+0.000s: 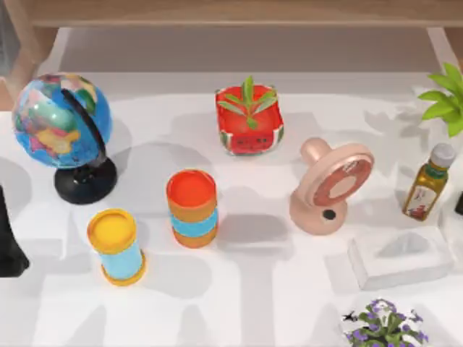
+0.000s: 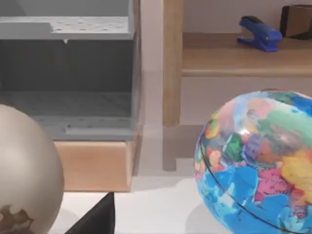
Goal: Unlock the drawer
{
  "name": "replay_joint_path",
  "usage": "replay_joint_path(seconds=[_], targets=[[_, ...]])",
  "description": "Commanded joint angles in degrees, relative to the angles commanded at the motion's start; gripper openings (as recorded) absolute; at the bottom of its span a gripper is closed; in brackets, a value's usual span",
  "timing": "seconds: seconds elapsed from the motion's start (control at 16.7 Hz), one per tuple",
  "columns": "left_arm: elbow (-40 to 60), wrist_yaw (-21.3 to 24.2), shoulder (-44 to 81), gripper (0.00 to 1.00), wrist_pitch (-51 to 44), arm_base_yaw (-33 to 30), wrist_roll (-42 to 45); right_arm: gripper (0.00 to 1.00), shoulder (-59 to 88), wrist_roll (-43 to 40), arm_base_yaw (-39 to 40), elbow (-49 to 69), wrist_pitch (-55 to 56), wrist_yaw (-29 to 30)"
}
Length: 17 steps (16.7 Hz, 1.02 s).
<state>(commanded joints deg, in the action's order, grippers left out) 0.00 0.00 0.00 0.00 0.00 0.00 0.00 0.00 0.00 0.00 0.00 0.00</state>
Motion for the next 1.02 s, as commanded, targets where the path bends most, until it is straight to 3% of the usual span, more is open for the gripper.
replay_joint_path(seconds=[0.36, 1.02], targets=[[0.0, 0.0, 0.0, 1.0, 0.0, 0.0, 0.0, 1.0, 6.28, -0.07, -4.08, 4.66, 4.08, -4.21], [0.0, 0.0, 0.0, 1.0, 0.0, 0.0, 0.0, 1.0, 53.09, 0.88, -27.98, 28.84, 24.88, -27.53]])
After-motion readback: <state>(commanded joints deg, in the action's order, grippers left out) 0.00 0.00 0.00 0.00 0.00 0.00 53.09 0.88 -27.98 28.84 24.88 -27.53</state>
